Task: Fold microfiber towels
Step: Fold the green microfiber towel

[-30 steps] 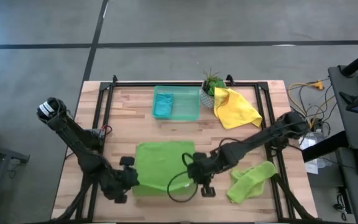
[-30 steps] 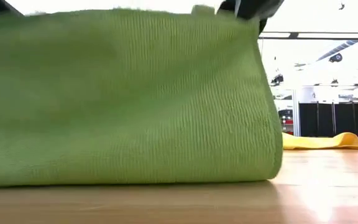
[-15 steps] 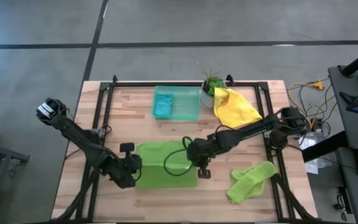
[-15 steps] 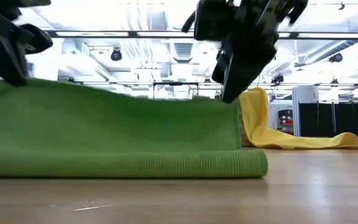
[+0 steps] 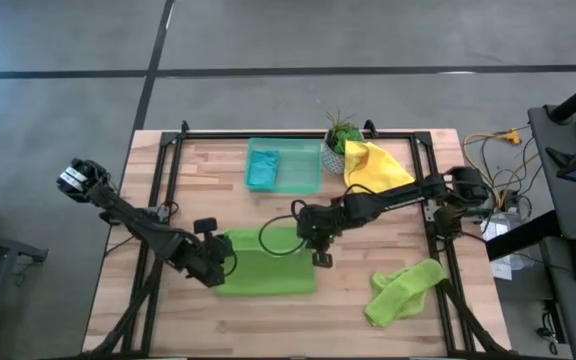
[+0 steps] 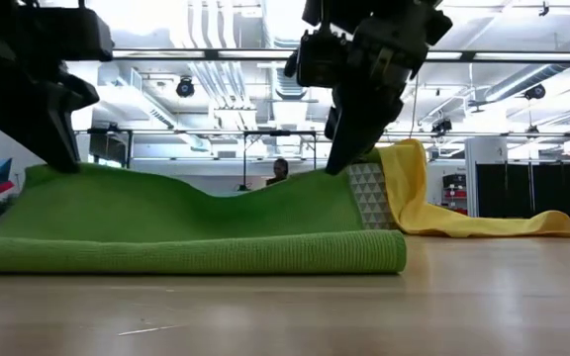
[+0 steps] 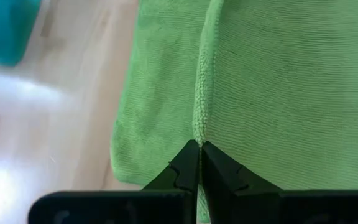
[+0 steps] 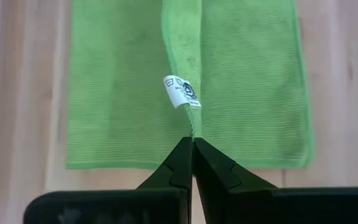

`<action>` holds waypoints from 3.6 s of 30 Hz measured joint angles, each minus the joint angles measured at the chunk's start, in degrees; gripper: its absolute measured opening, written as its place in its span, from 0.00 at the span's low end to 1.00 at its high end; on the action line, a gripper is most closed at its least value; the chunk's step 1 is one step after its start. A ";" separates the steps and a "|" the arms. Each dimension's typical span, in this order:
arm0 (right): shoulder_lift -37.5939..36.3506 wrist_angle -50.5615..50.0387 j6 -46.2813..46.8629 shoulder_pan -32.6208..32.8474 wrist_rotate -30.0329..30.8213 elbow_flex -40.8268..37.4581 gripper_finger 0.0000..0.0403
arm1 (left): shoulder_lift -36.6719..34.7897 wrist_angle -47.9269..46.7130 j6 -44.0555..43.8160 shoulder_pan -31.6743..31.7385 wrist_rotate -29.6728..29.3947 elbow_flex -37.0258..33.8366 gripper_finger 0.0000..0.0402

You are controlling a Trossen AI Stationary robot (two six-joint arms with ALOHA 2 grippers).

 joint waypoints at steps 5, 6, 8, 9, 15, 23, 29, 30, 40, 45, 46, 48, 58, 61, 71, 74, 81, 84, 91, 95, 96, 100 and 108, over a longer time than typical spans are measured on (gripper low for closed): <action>0.19 -0.01 -0.79 -1.96 0.02 -0.01 0.02 | 0.00 0.08 2.91 2.10 0.00 -0.75 0.00; 0.39 -0.04 -0.79 -2.31 0.00 -0.01 0.02 | 0.00 0.12 3.00 2.54 0.00 -0.99 0.00; 0.77 -0.13 -0.79 -2.85 0.03 -0.01 0.02 | 0.00 0.59 2.98 3.39 0.00 -1.77 0.00; 1.03 -0.08 -0.79 -3.05 0.04 -0.01 0.02 | 0.00 0.64 2.93 3.74 0.00 -2.16 0.00; 3.14 -0.11 -0.09 -4.01 0.26 -0.01 0.02 | 0.00 0.53 2.87 5.53 0.02 -4.04 0.00; 4.33 -0.41 5.32 -5.70 7.48 -0.04 0.02 | 0.00 0.56 2.80 8.52 -0.23 -5.03 0.00; 3.87 -0.46 7.13 -7.43 7.43 -0.04 0.05 | -0.23 0.51 2.69 10.58 -2.02 -6.25 0.08; 3.87 -0.59 7.61 -7.53 7.37 -0.04 0.07 | -0.47 0.44 2.68 10.80 -2.63 -6.41 0.11; 1.82 -1.62 10.42 -8.16 7.79 -0.04 0.39 | -6.49 -2.04 2.58 12.76 -8.77 -6.91 0.49; -2.35 -0.39 10.02 -7.59 7.76 -0.04 0.46 | -10.20 -0.55 3.17 13.01 -4.31 -8.15 0.52; -2.90 0.22 10.20 -7.33 7.76 -0.04 0.46 | -10.31 -0.42 3.17 13.01 -3.43 -8.76 0.51; -3.45 2.86 10.44 -6.73 7.16 -0.04 0.46 | -10.28 0.31 3.14 13.01 -2.03 -10.27 0.47; 2.48 16.51 11.93 -3.54 -4.38 -0.06 0.06 | -10.20 12.97 4.19 13.12 6.74 -16.80 0.03; 4.20 16.75 12.60 -2.60 -4.42 -0.01 0.03 | -9.55 13.64 4.24 13.71 6.51 -16.90 0.01; 10.84 16.25 14.99 -0.25 -6.21 -0.17 0.02 | -6.25 17.90 4.70 16.41 9.63 -16.94 0.00; 12.25 16.47 15.04 0.49 -6.49 -0.17 0.02 | -5.12 17.99 4.64 16.74 9.66 -16.93 0.00; 14.33 16.72 15.01 1.69 -7.93 -0.19 0.02 | -1.43 18.21 2.62 18.68 7.34 -17.16 0.00; 14.38 16.72 15.00 1.90 -7.96 -0.31 0.02 | -1.19 18.06 0.66 19.36 4.81 -17.20 0.00; 14.36 16.36 14.99 2.00 -8.81 -0.50 0.02 | -2.64 16.39 -0.28 19.63 0.72 -17.27 0.00; 14.38 16.36 14.99 2.00 -8.94 -0.58 0.02 | -3.18 16.54 -0.28 19.70 0.59 -17.25 0.00; 14.38 16.36 14.99 2.00 -8.94 -0.61 0.02 | -3.16 16.57 -0.28 19.74 0.33 -17.28 0.00; 14.38 16.32 14.74 2.00 -8.94 -0.63 0.02 | -3.10 16.65 -0.26 19.86 -1.05 -17.65 0.00; 14.40 16.14 14.00 2.00 -8.99 -0.69 0.02 | -3.10 20.38 -0.35 23.29 -1.55 -20.05 0.00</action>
